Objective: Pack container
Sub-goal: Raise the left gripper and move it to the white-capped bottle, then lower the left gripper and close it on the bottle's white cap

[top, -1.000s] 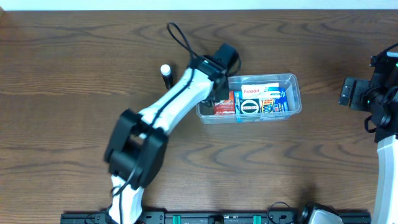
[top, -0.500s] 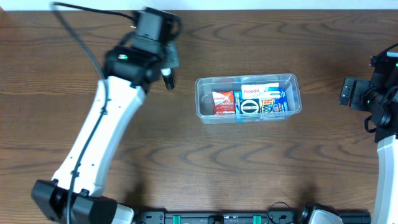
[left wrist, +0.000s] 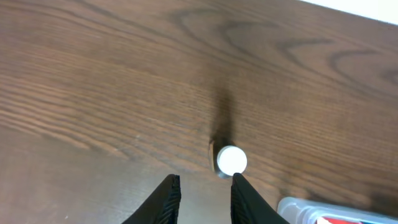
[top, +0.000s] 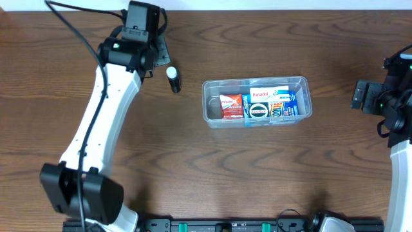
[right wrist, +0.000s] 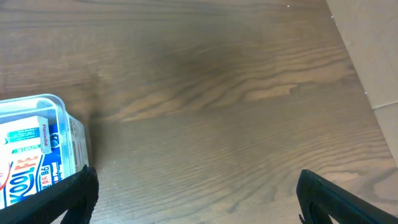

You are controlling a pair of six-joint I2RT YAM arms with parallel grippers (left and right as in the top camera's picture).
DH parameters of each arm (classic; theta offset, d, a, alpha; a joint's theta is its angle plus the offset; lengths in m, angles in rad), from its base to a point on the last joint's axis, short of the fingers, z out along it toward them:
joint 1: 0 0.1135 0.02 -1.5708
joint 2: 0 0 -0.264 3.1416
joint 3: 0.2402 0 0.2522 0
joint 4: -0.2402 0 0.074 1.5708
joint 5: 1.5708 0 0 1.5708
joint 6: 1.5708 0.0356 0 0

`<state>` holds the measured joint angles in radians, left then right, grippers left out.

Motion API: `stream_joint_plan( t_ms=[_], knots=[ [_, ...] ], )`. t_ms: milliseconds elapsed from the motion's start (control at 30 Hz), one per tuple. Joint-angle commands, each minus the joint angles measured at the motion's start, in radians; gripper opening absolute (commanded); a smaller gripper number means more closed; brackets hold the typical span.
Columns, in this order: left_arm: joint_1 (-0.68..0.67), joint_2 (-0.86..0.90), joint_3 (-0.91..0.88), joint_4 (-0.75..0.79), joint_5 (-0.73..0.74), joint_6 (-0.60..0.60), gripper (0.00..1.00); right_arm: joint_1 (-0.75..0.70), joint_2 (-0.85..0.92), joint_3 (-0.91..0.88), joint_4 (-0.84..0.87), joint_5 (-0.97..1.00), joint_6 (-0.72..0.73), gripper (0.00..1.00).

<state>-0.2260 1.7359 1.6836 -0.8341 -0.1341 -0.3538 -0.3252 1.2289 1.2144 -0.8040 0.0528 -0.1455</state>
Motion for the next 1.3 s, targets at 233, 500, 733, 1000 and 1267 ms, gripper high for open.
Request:
stream_joint_plan(
  t_ms=[233, 500, 733, 1000, 1267],
  knots=[
    [-0.005, 0.090, 0.002, 0.029, 0.026, 0.009, 0.29, -0.008, -0.002, 0.008, -0.001, -0.001, 0.010, 0.99],
    [-0.014, 0.148, 0.002, 0.047, 0.068, 0.009, 0.49, -0.008, -0.002, 0.008, -0.001, -0.001, 0.010, 0.99],
    [-0.019, 0.210, 0.002, 0.051, 0.072, 0.009, 0.58, -0.008, -0.002, 0.008, -0.001, -0.001, 0.011, 0.99],
    [-0.024, 0.278, 0.002, 0.050, 0.083, 0.009, 0.58, -0.008, -0.002, 0.008, -0.001, -0.001, 0.010, 0.99],
    [-0.043, 0.286, 0.002, 0.048, 0.109, 0.009, 0.58, -0.008, -0.002, 0.008, -0.001, -0.001, 0.011, 0.99]
  ],
)
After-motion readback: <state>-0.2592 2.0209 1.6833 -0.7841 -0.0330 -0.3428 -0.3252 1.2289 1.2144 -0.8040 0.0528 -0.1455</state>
